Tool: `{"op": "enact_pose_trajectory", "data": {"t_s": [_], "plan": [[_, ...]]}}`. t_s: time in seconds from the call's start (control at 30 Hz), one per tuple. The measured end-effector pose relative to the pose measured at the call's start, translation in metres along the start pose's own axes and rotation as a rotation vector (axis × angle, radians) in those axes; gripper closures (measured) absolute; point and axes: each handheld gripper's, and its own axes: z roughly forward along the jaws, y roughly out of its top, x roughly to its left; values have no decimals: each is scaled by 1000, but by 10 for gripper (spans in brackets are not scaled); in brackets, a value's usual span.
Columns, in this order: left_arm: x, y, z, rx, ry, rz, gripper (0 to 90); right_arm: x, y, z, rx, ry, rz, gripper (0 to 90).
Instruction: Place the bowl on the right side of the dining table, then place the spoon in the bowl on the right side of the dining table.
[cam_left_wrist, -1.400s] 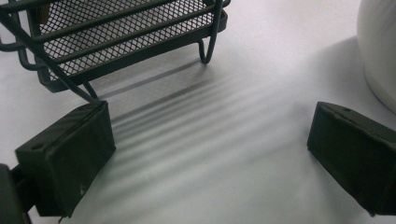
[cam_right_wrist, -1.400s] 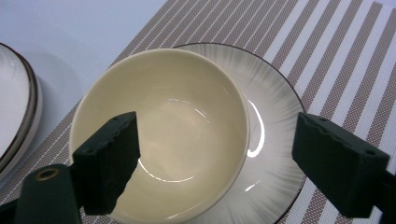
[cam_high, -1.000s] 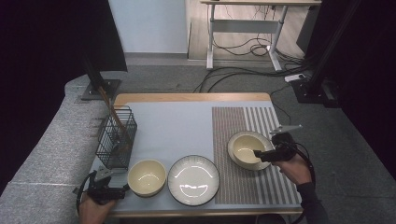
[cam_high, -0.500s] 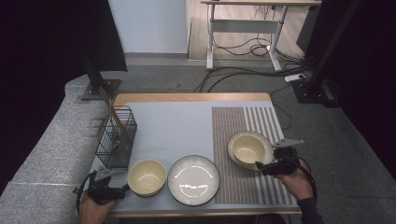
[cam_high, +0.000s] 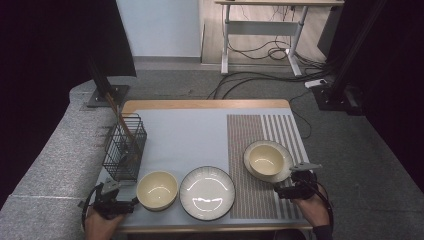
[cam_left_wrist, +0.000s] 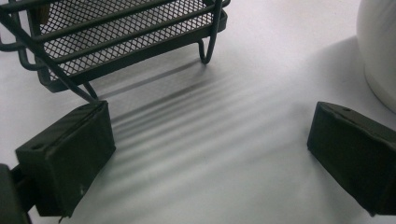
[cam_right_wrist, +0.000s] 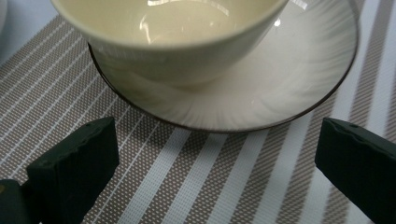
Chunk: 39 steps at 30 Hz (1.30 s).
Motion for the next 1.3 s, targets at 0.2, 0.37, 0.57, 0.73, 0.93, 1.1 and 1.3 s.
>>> {"op": "enact_pose_trajectory", "data": {"t_s": [0.2, 0.37, 0.57, 0.73, 0.93, 1.1, 1.3], "plan": [[0, 0, 0, 0, 1, 3, 5, 0, -16, 16, 21, -18, 34, 0], [0, 0, 0, 0, 2, 4, 6, 2, -26, 22, -2, -46, 31, 0], [0, -1, 0, -4, 2, 3, 7, 4, -32, 23, -48, -57, 26, 0], [-1, -1, 0, -4, 3, 3, 7, 4, -36, 23, -80, -58, 25, 0], [-1, -1, -1, -5, 3, 3, 8, 4, -37, 23, -85, -58, 25, 0], [-1, -2, -1, -9, 5, 4, 9, 4, -37, 23, -87, -59, 25, 0], [-1, -2, -1, -10, 5, 2, 9, 5, -37, 23, -87, -60, 24, 0]]}}
